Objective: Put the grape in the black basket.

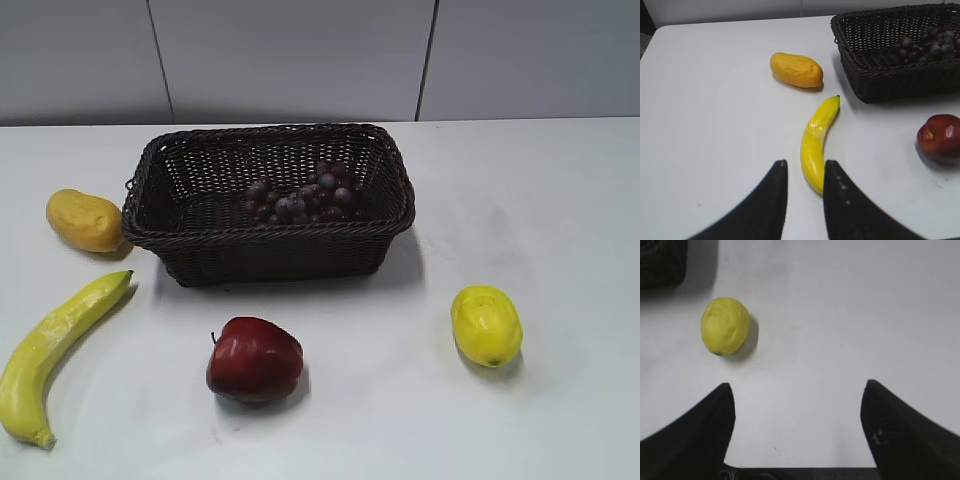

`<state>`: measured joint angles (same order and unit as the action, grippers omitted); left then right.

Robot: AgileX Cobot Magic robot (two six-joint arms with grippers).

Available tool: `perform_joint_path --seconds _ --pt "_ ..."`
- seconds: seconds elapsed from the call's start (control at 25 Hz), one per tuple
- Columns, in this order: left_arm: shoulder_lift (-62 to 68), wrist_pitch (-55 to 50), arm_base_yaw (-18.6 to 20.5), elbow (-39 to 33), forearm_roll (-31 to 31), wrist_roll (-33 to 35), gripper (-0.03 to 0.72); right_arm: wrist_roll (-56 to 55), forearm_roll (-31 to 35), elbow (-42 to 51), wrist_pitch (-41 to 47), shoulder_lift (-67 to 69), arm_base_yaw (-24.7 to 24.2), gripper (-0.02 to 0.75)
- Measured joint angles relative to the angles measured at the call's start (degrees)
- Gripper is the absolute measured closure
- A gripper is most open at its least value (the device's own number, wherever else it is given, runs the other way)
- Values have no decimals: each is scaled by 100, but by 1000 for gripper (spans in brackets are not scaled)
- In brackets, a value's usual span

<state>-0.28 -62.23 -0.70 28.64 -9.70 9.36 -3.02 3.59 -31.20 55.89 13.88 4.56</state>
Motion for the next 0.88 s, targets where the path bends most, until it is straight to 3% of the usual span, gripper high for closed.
perform_joint_path --seconds 0.28,0.88 --pt "0 0 0 0 0 5 460 0 -201 252 349 -1267 0 144" --pt "0 0 0 0 0 1 460 0 -219 276 389 -1283 0 144"
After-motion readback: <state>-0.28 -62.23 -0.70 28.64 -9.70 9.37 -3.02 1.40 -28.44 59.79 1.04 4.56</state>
